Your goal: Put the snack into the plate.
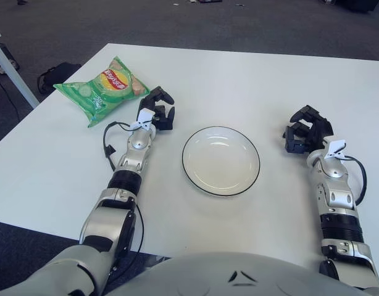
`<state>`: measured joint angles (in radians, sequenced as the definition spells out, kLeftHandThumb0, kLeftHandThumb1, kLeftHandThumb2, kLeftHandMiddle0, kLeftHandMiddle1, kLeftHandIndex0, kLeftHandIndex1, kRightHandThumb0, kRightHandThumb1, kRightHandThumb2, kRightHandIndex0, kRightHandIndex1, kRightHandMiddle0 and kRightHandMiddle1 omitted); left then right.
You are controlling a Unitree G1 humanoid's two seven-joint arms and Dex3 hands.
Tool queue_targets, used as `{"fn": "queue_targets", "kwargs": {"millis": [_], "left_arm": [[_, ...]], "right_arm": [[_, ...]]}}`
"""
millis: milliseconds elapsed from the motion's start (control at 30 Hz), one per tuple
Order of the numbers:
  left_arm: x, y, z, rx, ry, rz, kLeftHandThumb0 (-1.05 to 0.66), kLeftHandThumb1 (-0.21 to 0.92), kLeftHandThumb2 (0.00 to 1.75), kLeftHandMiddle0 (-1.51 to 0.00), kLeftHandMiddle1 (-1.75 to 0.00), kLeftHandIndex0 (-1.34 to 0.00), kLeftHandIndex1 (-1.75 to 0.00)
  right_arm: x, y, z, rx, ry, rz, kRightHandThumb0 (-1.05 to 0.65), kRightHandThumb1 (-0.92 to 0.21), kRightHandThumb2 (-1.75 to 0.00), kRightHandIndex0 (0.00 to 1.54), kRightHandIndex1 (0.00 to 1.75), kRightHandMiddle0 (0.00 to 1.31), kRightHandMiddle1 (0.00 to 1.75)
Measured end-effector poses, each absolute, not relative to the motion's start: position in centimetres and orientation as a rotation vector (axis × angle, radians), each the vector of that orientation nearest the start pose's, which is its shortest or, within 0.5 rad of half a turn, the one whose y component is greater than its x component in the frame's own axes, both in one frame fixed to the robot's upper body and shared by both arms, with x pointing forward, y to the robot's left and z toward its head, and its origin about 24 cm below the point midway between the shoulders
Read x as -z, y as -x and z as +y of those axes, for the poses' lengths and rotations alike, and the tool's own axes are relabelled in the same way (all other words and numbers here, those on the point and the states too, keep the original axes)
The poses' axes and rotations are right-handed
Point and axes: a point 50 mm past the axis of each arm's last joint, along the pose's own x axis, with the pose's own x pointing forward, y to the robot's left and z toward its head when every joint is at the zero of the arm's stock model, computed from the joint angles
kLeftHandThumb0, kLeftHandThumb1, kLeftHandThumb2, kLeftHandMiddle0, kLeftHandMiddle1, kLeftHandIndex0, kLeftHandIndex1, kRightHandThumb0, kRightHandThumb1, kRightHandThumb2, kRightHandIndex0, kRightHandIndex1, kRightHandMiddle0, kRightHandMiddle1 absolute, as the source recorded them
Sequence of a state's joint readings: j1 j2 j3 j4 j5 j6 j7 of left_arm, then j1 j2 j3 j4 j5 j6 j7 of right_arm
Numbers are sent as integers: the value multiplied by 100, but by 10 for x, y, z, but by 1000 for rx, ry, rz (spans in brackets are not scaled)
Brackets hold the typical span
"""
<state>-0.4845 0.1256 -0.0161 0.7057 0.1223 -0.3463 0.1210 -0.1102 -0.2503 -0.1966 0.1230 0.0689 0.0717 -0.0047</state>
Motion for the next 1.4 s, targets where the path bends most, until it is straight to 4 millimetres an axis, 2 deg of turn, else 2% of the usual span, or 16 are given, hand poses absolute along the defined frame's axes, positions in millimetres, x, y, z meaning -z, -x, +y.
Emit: {"fn": "queue_targets", "kwargs": {"millis": [900, 1200, 1400], "left_arm": [[-55, -333, 167, 0, -192, -99, -49, 29, 135, -128, -175, -64, -175], [-78, -339, 178, 101, -241, -20, -48, 33, 130, -125, -175, -60, -175], [-100, -340, 182, 123, -277, -43, -47, 34, 129, -123, -175, -59, -175]], "right_arm": [[-56, -267, -227, 166, 135, 70, -1, -6, -149, 95, 139, 58, 175], [-57, -268, -221, 161, 123, 72, -1, -8, -148, 95, 137, 58, 175], [-57, -269, -218, 164, 110, 76, -1, -8, -145, 95, 134, 58, 175]]}}
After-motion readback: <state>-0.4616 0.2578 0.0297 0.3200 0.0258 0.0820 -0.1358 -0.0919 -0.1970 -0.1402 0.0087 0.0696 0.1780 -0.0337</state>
